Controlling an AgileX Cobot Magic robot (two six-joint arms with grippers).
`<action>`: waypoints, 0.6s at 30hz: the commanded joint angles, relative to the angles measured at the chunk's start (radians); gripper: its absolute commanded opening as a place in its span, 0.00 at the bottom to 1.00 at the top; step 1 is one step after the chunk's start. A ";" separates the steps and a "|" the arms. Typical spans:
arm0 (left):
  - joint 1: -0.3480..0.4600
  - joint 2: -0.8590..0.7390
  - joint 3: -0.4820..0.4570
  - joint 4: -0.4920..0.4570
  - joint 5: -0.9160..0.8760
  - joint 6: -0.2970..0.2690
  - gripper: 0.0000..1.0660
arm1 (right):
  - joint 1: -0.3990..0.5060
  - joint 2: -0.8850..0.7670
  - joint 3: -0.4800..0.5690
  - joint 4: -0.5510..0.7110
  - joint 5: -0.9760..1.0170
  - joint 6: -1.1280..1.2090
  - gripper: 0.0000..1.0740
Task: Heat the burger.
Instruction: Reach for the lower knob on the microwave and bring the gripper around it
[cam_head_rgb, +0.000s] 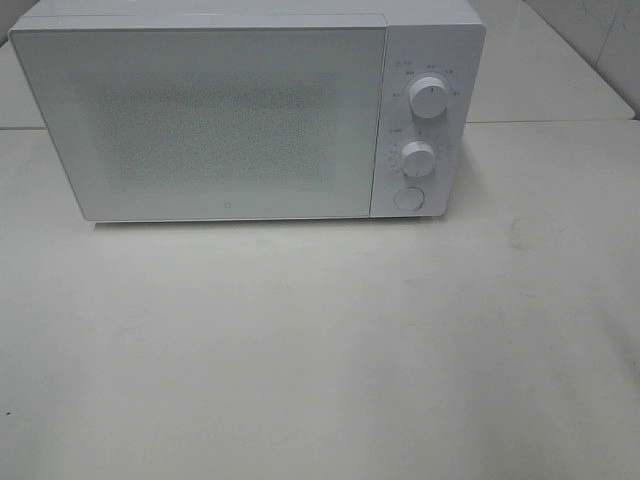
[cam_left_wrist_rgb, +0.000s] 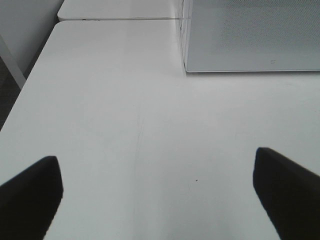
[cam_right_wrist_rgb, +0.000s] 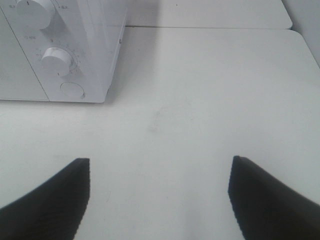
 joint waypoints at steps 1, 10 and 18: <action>0.001 -0.025 0.003 -0.005 -0.014 -0.006 0.92 | -0.001 0.082 0.003 0.003 -0.131 0.007 0.69; 0.001 -0.025 0.003 -0.005 -0.014 -0.006 0.92 | -0.001 0.243 0.003 0.003 -0.324 0.007 0.69; 0.001 -0.025 0.003 -0.005 -0.014 -0.006 0.92 | -0.001 0.388 0.003 0.003 -0.602 0.007 0.69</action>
